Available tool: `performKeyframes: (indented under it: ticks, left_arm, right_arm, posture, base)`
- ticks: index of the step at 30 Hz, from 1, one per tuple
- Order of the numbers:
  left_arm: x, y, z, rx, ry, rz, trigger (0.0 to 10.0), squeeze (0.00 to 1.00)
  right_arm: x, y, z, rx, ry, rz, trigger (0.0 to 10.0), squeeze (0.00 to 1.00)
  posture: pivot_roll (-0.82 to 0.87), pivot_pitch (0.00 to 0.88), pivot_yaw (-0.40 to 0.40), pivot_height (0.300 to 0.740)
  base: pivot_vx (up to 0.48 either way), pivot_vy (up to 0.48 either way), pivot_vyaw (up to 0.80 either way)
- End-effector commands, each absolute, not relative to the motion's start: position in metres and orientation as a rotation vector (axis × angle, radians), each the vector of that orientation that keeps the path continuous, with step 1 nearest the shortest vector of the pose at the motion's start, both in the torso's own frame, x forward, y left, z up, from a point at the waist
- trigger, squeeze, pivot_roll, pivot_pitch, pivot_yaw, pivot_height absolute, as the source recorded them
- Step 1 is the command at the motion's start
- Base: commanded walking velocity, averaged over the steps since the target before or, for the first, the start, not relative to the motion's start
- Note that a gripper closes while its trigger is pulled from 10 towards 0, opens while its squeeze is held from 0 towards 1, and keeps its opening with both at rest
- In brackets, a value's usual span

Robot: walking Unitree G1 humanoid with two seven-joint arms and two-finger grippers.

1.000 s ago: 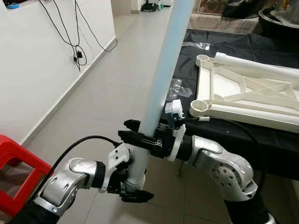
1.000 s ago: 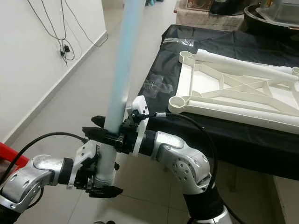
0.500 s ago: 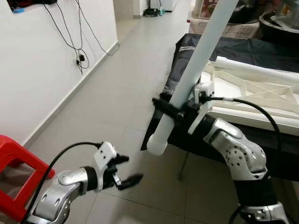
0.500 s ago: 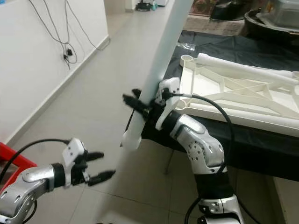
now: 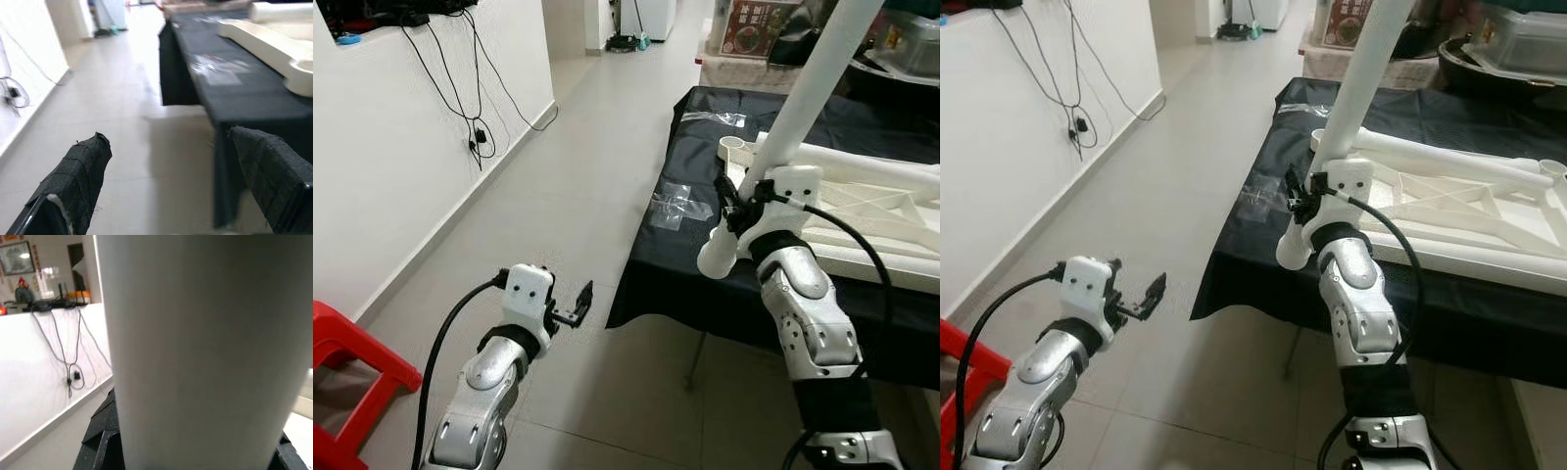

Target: Building children table

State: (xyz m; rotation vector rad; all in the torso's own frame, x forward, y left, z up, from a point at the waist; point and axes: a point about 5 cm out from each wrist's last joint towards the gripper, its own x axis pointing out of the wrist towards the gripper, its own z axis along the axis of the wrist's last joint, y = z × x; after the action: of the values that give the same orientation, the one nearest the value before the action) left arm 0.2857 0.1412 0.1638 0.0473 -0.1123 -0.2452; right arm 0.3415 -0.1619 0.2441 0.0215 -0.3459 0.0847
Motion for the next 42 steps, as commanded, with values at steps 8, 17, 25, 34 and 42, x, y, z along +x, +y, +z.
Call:
performKeyframes:
  ticks: [8, 17, 25, 34, 42]
  left_arm:
    - [0.293, 0.156, 0.179, 0.073, -0.161, -0.185, 10.0, 0.00]
    - [0.296, 0.158, 0.183, 0.070, -0.169, -0.176, 10.0, 0.00]
    - [0.302, 0.161, 0.197, 0.067, -0.212, -0.126, 10.0, 0.00]
    - [0.304, 0.161, 0.201, 0.054, -0.223, -0.116, 10.0, 0.00]
    - [0.303, 0.155, 0.203, 0.078, -0.236, -0.115, 10.0, 0.00]
  right_arm:
    - [0.343, -0.155, 0.244, 0.029, -0.380, 0.078, 10.0, 0.00]
    - [0.344, -0.151, 0.245, 0.035, -0.387, 0.088, 10.0, 0.00]
    - [0.345, -0.149, 0.259, 0.066, -0.443, 0.099, 10.0, 0.00]
    - [0.346, -0.143, 0.273, 0.121, -0.484, 0.131, 10.0, 0.00]
    - [0.344, -0.136, 0.275, 0.071, -0.499, 0.158, 10.0, 0.00]
  posture:
    - [0.09, 0.099, -0.014, 0.740]
    - [0.09, 0.103, -0.017, 0.740]
    - [0.09, 0.101, -0.020, 0.740]
    - [0.08, 0.099, -0.022, 0.740]
    - [0.09, 0.101, -0.030, 0.740]
  base:
    - [0.365, 0.000, 0.00]
    - [0.355, 0.000, 0.00]
    - [0.000, 0.000, 0.00]
    - [0.000, 0.000, 0.00]
    - [0.000, 0.000, 0.36]
